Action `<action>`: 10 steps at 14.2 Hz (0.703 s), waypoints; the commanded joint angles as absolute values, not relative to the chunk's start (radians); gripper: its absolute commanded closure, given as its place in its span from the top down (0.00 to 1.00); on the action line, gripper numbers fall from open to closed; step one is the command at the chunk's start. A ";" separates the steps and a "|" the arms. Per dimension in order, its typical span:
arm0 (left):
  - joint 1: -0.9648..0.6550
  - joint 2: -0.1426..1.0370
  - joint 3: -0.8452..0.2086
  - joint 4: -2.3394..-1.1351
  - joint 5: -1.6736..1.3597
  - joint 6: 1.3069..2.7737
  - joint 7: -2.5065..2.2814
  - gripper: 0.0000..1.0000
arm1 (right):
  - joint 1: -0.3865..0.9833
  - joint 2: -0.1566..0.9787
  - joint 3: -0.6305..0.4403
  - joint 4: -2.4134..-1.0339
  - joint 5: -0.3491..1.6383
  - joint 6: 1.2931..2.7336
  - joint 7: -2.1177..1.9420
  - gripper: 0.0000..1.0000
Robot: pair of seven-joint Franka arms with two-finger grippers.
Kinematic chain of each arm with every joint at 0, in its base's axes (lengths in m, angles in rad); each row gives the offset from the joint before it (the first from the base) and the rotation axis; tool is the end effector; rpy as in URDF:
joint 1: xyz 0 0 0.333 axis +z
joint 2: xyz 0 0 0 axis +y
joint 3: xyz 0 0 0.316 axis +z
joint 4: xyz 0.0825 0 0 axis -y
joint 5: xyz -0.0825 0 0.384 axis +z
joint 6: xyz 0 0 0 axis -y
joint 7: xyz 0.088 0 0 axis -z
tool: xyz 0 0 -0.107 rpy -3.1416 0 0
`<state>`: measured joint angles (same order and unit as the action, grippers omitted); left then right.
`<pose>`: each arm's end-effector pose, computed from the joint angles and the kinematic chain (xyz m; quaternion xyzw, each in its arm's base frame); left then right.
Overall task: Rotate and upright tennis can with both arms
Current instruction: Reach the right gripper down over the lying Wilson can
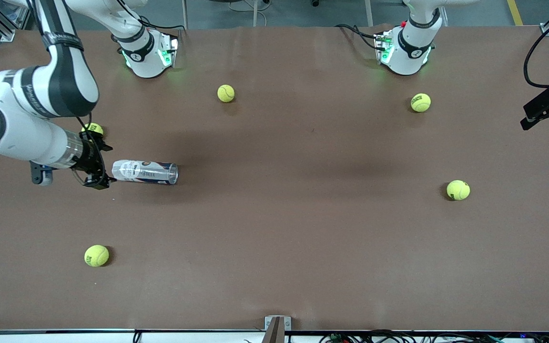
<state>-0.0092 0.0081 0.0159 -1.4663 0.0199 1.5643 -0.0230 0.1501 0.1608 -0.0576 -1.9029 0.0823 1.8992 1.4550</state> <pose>0.5566 0.0058 0.6688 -0.9988 -0.0153 -0.0450 0.0096 0.5756 0.0605 0.4030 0.7633 -0.6400 -0.0817 0.0336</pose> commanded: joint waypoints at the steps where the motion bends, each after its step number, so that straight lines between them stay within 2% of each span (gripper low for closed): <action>1: -0.006 0.006 0.015 -1.454 0.021 1.557 -0.005 1.00 | 0.173 0.144 -0.063 -1.991 0.098 1.983 1.544 1.00; 10: -0.008 0.006 0.015 -1.454 0.021 1.557 -0.003 1.00 | 0.232 0.212 -0.064 -2.144 0.083 2.239 1.750 1.00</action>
